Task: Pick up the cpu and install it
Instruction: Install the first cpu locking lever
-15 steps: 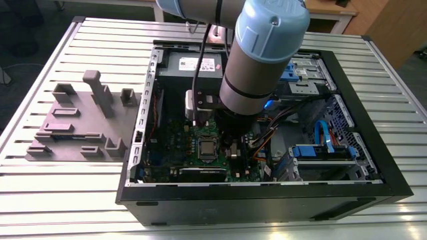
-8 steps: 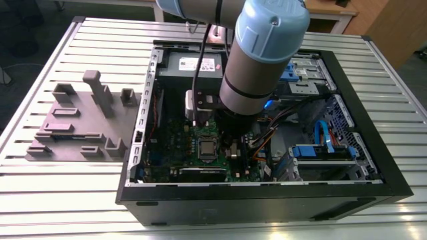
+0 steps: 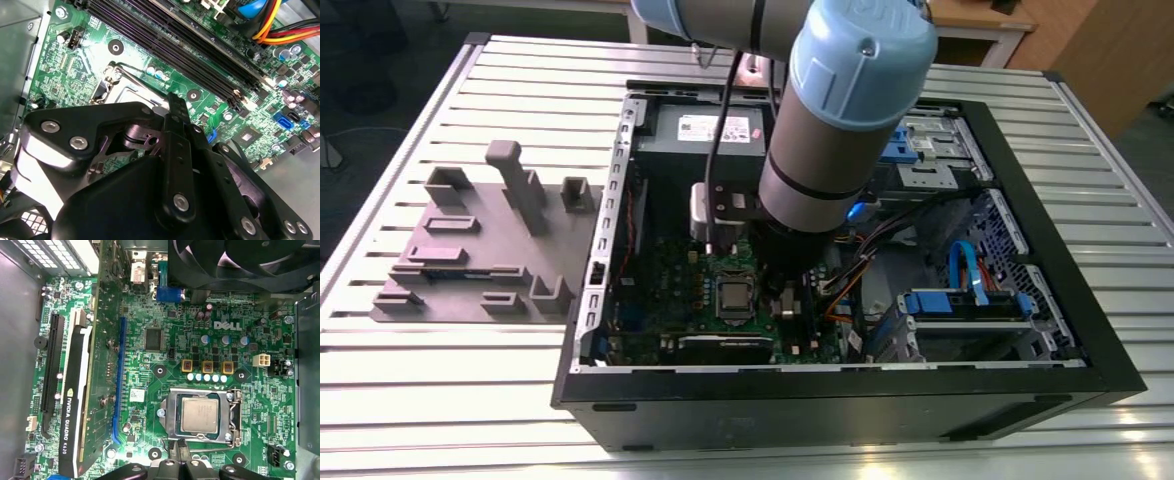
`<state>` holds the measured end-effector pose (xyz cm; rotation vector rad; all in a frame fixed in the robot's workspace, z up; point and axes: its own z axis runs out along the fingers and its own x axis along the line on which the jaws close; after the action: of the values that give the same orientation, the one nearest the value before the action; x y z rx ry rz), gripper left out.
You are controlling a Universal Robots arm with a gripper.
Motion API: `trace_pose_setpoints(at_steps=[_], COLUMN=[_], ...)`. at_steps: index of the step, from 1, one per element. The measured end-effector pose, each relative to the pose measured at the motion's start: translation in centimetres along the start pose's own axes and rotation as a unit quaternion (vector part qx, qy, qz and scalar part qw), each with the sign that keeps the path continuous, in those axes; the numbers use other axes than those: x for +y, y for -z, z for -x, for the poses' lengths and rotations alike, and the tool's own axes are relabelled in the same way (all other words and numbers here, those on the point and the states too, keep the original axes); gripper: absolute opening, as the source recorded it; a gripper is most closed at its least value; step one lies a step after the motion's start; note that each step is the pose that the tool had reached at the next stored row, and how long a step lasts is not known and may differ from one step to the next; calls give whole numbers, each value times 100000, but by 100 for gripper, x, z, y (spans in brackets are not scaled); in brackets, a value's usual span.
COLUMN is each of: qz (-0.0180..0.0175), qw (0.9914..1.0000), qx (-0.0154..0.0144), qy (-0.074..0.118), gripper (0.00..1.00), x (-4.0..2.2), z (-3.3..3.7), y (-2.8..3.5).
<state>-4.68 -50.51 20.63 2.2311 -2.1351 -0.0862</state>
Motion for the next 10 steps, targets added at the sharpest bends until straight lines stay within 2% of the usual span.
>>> trace_pose_setpoints(at_steps=[10], qz=[1], qw=[100000], qx=[25], qy=[313], gripper=[10], x=[-4], z=[-5], y=[-70])
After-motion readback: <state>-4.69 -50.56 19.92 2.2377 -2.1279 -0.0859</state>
